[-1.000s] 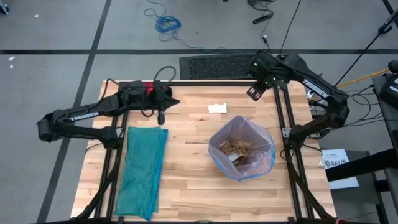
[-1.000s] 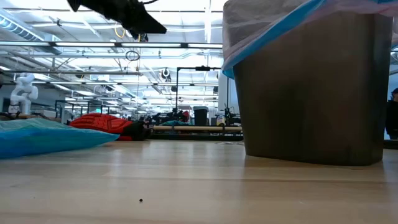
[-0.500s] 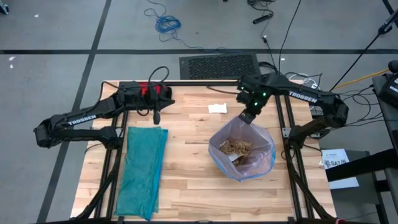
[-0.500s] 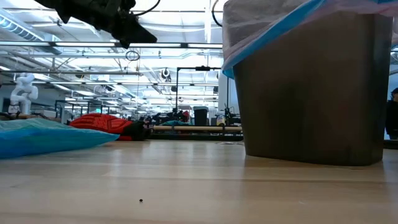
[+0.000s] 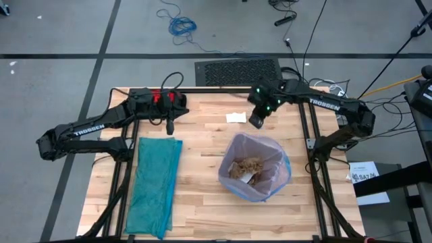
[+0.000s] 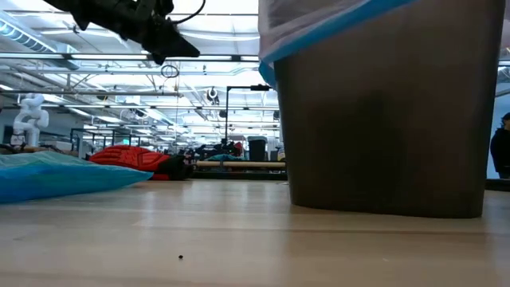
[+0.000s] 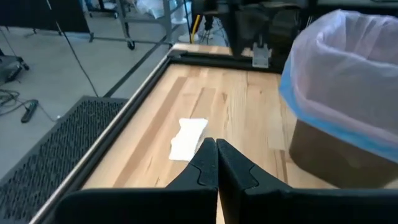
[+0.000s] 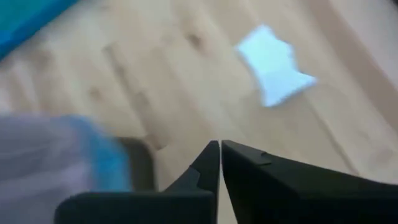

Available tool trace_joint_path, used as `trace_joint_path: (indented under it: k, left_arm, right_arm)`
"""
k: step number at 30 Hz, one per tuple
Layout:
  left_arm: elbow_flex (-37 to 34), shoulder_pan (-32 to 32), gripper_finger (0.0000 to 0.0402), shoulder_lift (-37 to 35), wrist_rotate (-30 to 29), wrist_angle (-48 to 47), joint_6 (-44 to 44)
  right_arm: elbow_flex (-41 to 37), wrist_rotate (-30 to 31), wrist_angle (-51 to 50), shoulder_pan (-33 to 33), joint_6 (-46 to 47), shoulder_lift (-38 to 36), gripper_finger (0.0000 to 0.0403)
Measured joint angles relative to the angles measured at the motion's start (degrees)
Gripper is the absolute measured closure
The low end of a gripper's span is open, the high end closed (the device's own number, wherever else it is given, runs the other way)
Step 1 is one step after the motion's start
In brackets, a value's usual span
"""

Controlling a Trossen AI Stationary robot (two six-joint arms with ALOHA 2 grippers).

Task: Place trash/remove bag and relplace
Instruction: Put the white paper into the black trash bin

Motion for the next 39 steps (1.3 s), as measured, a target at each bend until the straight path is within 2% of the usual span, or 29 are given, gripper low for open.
trace_joint_path:
  k: [4, 7, 13, 17, 23, 30, 36, 39]
  left_arm:
    - [-2.0, 1.4, 0.0401, 0.0, -1.9, 1.7, 0.1]
    - [-6.1, 4.4, 0.0401, 0.0, -2.2, 6.0, -1.6]
    - [-13.4, 9.6, 0.0401, 0.0, 6.9, 17.5, -7.1]
    - [-16.0, 10.8, 0.0401, 0.0, 8.0, 21.3, -7.4]
    - [-16.7, 10.9, 0.0402, 0.0, 8.1, 21.4, -7.0]
    - [-16.7, 10.9, 0.0402, 0.0, 8.1, 19.8, -5.9]
    - [-16.7, 10.9, 0.0402, 0.0, 8.0, 19.5, -5.9]
    - [-16.7, 10.9, 0.0402, 0.0, 8.0, 19.5, -5.9]
  right_arm:
    - [0.0, -0.8, 1.0, -6.6, -0.4, 3.8, 0.0356]
    - [0.0, -6.7, 2.9, -10.8, 0.0, 7.9, 0.0319]
    - [0.0, -15.0, 9.3, -14.0, 4.8, 16.4, 0.0251]
    - [0.0, -16.7, 11.7, -13.9, 7.4, 21.1, 0.0227]
    - [0.0, -17.7, 15.1, -13.5, 10.8, 24.2, 0.0218]
    - [0.0, -12.0, 13.7, -13.8, 11.2, 26.0, 0.0218]
    - [-0.2, -11.5, 13.9, -14.1, 13.1, 26.0, 0.0218]
    - [-3.0, -11.6, 15.0, -14.0, 15.6, 26.0, 0.0218]
